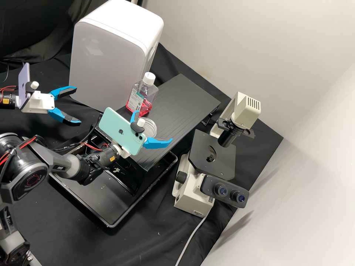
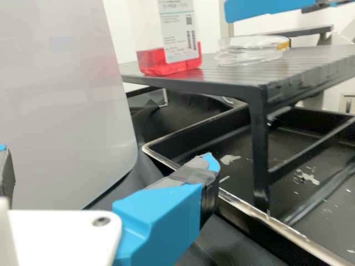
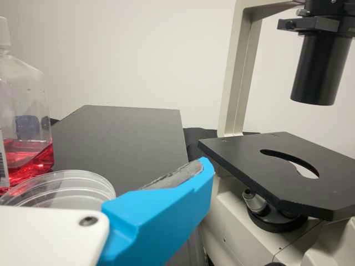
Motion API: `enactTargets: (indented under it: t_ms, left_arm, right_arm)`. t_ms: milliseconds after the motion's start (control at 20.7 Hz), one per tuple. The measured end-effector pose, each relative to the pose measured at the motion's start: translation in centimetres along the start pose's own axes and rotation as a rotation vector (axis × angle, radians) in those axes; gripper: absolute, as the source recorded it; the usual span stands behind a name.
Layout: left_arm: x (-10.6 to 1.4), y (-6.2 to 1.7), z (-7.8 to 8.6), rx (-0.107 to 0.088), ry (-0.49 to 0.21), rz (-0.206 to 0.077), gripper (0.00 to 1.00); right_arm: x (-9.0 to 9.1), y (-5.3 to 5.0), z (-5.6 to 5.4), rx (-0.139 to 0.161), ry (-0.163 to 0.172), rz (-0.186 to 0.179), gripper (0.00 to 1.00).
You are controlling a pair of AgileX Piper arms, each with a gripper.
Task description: Remove the lid from the petri dish
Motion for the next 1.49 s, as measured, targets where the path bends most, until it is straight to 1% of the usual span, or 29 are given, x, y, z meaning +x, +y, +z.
enactTargets:
  t_ms: [193, 338, 434, 579, 723, 868, 916, 1013, 1157, 1302, 1350, 1398, 1495]
  left_arm:
    - [0.1, -0.34, 0.3, 0.000, -0.007, -0.011, 1.00]
    - [0.1, -0.55, 0.8, 0.001, -0.025, -0.018, 1.00]
    - [0.2, -0.99, 1.1, 0.002, -0.036, -0.033, 1.00]
    - [0.2, -1.38, 1.6, 0.004, -0.050, -0.046, 1.00]
    - [0.2, -1.50, 1.6, 0.003, -0.051, -0.050, 1.00]
    - [0.2, -1.50, 1.6, 0.003, -0.051, -0.050, 1.00]
    - [0.2, -1.50, 1.6, 0.003, -0.051, -0.050, 1.00]
    - [0.2, -1.50, 1.6, 0.003, -0.051, -0.050, 1.00]
    - [0.2, -1.50, 1.6, 0.003, -0.051, -0.050, 1.00]
    - [0.2, -1.50, 1.6, 0.003, -0.051, -0.050, 1.00]
    - [0.2, -1.50, 1.6, 0.003, -0.051, -0.050, 1.00]
    - [0.2, -1.50, 1.6, 0.003, -0.051, -0.050, 1.00]
    - [0.2, -1.50, 1.6, 0.003, -0.051, -0.050, 1.00]
  right_arm:
    - [0.0, 0.0, 0.0, 0.000, 0.000, 0.000, 1.00]
    - [0.0, 0.0, 0.0, 0.000, 0.000, 0.000, 1.00]
    - [0.0, 0.0, 0.0, 0.000, 0.001, 0.001, 1.00]
    - [-0.8, 0.1, -0.1, 0.000, 0.002, 0.003, 1.00]
    - [-1.8, 0.3, -0.2, -0.001, 0.006, 0.005, 1.00]
    - [-2.7, 0.6, -0.6, -0.001, 0.041, 0.037, 1.00]
    - [-3.0, 0.5, -0.8, -0.001, 0.054, 0.038, 1.00]
    - [-3.6, -0.1, -1.1, 0.001, 0.075, 0.025, 1.00]
    - [-4.3, -1.0, -1.5, 0.004, 0.097, -0.004, 1.00]
    - [-4.7, -1.9, -1.6, -0.007, 0.101, -0.037, 1.00]
    - [-4.8, -2.1, -1.6, -0.014, 0.102, -0.042, 1.00]
    - [-4.8, -2.4, -1.5, -0.018, 0.096, -0.047, 1.00]
    - [-4.8, -2.8, -1.4, -0.018, 0.092, -0.062, 1.00]
